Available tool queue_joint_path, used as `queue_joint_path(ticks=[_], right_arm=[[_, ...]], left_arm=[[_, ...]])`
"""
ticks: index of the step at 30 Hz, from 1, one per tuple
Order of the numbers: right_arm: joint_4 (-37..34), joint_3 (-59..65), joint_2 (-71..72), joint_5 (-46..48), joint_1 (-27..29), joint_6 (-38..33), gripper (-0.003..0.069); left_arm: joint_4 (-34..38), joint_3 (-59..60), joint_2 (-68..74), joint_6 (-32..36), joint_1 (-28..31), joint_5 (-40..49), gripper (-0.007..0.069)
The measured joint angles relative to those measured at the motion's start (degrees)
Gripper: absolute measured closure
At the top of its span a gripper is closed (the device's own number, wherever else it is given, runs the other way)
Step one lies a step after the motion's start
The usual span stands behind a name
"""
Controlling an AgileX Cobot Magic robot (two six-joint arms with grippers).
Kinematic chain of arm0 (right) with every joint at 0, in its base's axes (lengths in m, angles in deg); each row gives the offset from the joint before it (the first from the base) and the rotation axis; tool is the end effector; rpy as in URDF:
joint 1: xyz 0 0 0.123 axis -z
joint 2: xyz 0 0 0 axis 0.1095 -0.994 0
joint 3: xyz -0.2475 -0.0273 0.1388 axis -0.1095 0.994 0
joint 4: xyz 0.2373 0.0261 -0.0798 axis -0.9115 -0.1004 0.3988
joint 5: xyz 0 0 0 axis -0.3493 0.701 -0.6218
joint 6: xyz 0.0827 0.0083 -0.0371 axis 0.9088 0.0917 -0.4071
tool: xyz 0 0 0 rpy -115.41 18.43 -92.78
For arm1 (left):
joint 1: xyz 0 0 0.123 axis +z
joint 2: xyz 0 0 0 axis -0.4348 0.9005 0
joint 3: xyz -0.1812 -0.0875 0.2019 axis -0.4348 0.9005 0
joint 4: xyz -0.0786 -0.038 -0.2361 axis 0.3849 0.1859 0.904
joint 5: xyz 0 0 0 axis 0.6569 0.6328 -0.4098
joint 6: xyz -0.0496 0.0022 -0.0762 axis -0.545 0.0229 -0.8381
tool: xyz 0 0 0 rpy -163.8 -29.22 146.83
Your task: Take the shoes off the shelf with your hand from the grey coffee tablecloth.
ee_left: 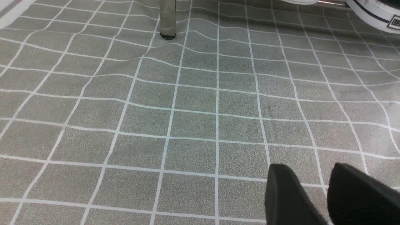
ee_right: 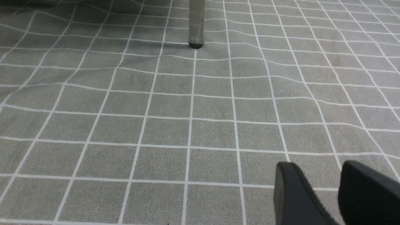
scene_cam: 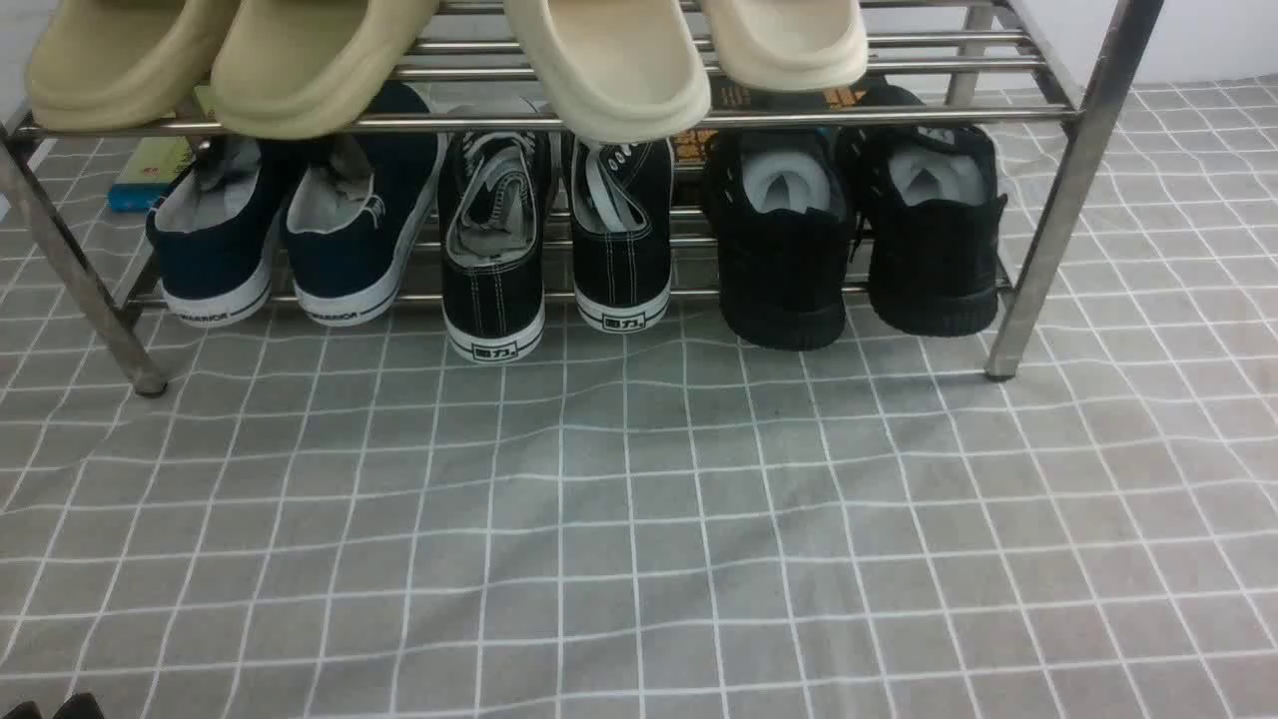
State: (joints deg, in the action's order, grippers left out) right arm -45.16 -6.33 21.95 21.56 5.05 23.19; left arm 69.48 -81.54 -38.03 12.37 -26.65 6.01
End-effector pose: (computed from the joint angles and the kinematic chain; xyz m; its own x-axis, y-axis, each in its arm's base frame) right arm 0.0520 0.0025 0.1741 -0.2992 -0.0304 -0.9537 -0.0443 0.9989 -0.0179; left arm 0.0524 0.0015 0.1715 -0.2945 -0.1017 -0.9502 -0.0407 0.9947 -0.0939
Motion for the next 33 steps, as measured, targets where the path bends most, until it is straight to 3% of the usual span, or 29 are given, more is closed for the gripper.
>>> queue_joint_path(ticks=[28,32,33], right_arm=[[1.0,0.0,0.0,-0.3,0.0,0.9,0.042],[-7.2,0.1,0.0,-0.6,0.0,8.7,0.042],[-13.5,0.2,0.0,-0.7,0.0,14.1,0.042]], left_arm=[[0.0,0.0,0.0,0.0,0.0,0.0,0.0384],[0.0,0.0,0.0,0.0,0.0,0.0,0.0384],[0.0,0.0,0.0,0.0,0.0,0.0,0.0384]])
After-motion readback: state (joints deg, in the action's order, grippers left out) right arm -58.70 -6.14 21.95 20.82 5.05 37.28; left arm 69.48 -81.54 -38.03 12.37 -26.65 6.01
